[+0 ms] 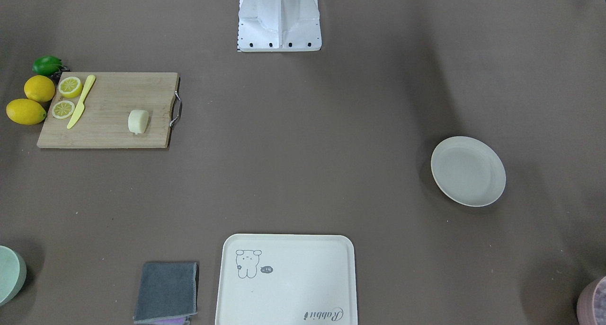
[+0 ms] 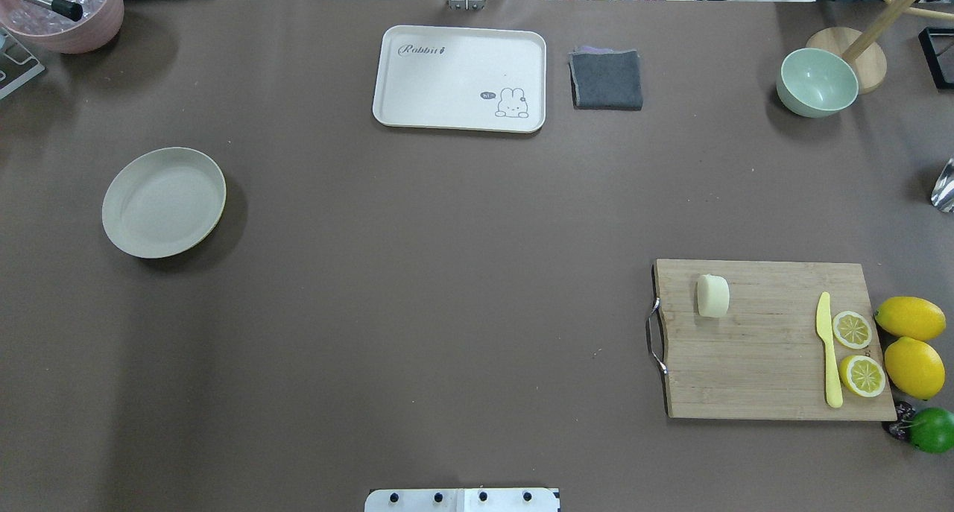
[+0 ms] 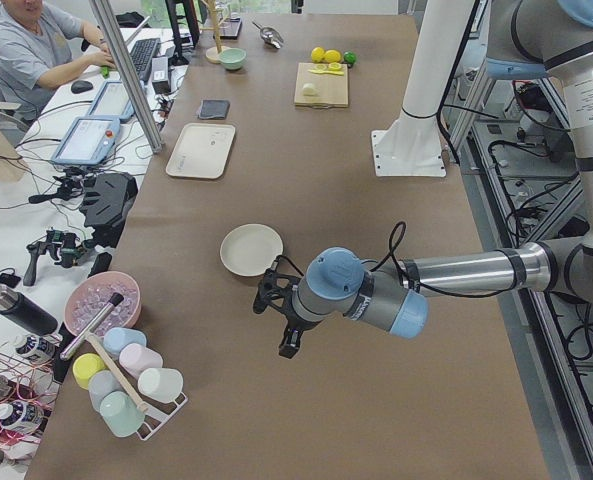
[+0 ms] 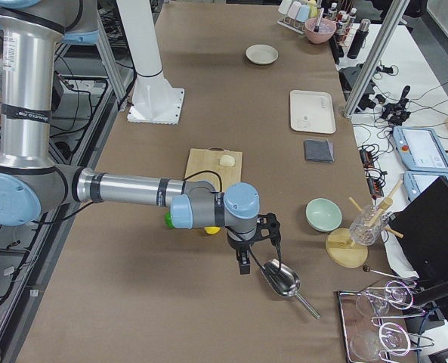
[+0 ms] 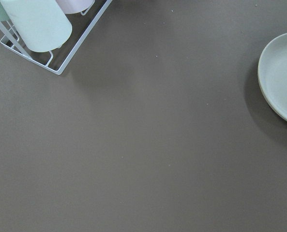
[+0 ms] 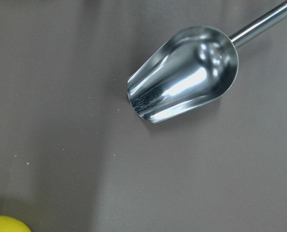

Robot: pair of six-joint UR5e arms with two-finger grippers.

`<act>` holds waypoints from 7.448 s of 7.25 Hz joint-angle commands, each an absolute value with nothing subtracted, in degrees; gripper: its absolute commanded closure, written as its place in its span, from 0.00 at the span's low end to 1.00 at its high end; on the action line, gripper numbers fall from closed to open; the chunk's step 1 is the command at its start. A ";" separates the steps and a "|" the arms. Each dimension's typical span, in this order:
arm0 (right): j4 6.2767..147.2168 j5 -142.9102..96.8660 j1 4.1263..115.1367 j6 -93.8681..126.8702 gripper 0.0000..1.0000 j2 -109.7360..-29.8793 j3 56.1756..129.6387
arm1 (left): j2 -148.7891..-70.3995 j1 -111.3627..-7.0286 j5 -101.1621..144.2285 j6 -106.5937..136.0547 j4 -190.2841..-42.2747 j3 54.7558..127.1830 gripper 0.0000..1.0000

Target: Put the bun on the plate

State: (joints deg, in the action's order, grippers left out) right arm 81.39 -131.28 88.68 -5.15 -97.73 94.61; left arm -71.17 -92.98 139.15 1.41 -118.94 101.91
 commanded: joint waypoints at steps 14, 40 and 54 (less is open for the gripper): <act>81.39 -134.37 88.77 -5.45 0.00 -98.70 96.42 | -69.87 -92.37 143.52 2.20 -119.18 101.87 0.03; 72.51 -141.24 86.22 -5.27 0.00 -103.80 97.56 | -99.84 -60.65 132.71 30.84 -128.94 76.73 0.63; 72.42 -127.82 48.74 48.30 0.01 -92.84 113.82 | -123.91 -31.83 111.10 82.52 -116.45 88.61 1.00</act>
